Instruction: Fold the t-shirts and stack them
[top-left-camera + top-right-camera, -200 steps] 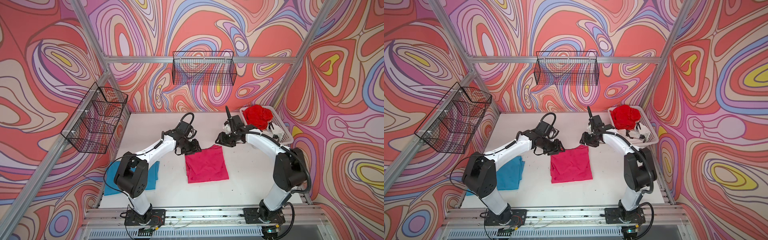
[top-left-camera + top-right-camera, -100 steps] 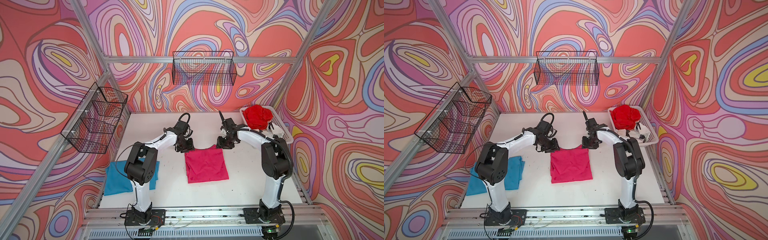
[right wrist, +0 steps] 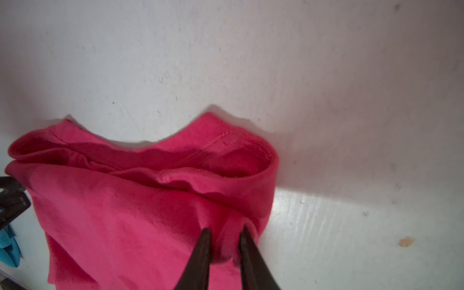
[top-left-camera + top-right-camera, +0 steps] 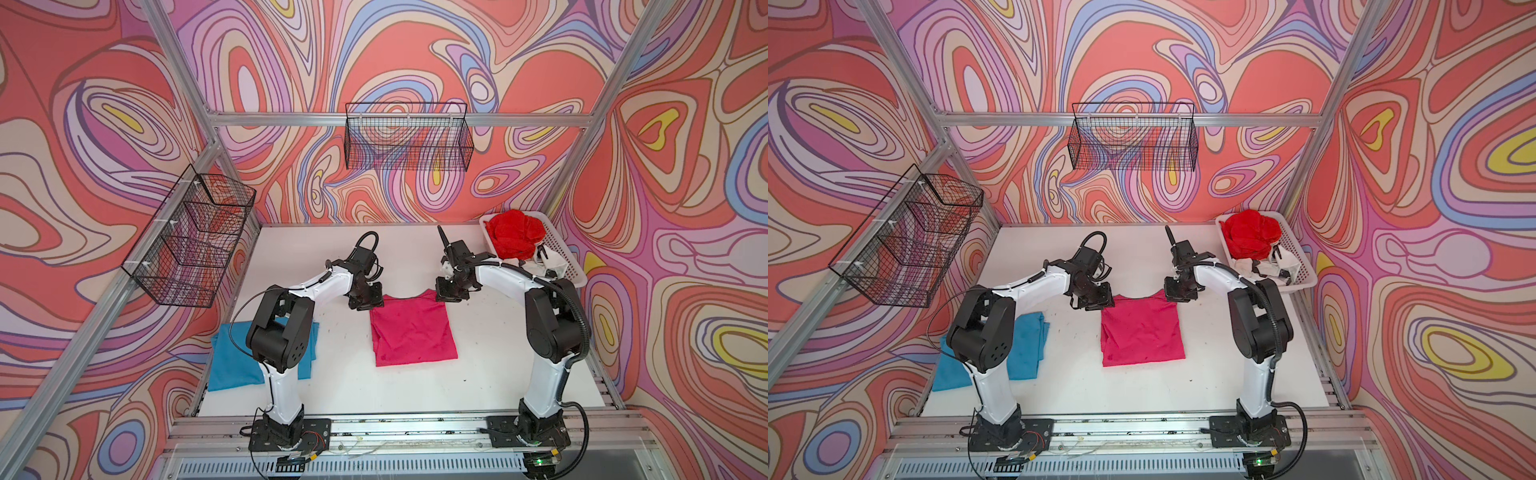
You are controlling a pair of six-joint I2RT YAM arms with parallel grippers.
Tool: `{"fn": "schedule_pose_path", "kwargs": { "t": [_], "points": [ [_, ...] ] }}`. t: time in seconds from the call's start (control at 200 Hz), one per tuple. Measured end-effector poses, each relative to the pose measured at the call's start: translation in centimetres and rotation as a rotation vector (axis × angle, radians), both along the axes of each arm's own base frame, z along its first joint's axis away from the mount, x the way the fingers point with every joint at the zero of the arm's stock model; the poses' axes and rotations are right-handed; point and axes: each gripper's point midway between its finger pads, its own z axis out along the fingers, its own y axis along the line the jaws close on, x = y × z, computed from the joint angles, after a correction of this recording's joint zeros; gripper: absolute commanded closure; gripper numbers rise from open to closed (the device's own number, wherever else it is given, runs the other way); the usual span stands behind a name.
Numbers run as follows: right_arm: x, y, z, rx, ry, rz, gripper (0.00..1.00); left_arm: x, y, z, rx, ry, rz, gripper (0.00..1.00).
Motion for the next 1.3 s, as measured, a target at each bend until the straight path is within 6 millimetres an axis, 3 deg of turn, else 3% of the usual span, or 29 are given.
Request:
{"fn": "schedule_pose_path", "kwargs": {
  "t": [0.391, 0.566, 0.626, 0.736, 0.826, 1.012, 1.127, 1.202, 1.302],
  "points": [
    [0.1, -1.2, -1.6, -0.027, -0.008, -0.032, 0.89, -0.5, 1.1, -2.8, 0.072, 0.038, 0.002, 0.78],
    [0.2, -1.3, -2.1, -0.036, -0.01, -0.035, 0.84, -0.4, 1.0, -3.0, 0.065, 0.032, 0.001, 0.79],
    [0.2, -1.4, -2.3, -0.043, -0.009, -0.037, 0.79, -0.4, 1.0, -2.9, 0.062, 0.032, 0.001, 0.74],
    [0.2, -1.7, -2.3, -0.061, -0.01, -0.039, 0.71, -0.5, 1.0, -2.6, 0.054, 0.019, 0.001, 0.53],
    [0.0, -2.1, -1.8, -0.076, -0.01, -0.043, 0.68, -1.1, 1.2, -2.1, 0.049, 0.011, 0.006, 0.46],
    [-0.7, -2.1, 2.4, -0.067, -0.071, -0.054, 0.65, -2.1, 1.5, 1.2, -0.009, -0.062, 0.04, 0.42],
    [-2.1, -0.4, 4.8, -0.015, -0.113, -0.028, 0.65, -3.1, 0.8, 2.7, -0.069, -0.101, 0.043, 0.4],
    [-3.4, 1.1, 4.6, 0.017, -0.1, 0.002, 0.65, -4.6, -0.2, 2.1, -0.099, -0.083, 0.028, 0.38],
    [-5.7, 2.5, 2.4, 0.05, -0.035, 0.033, 0.65, -7.1, -1.0, 0.0, -0.119, -0.019, 0.016, 0.37]
  ]
}}
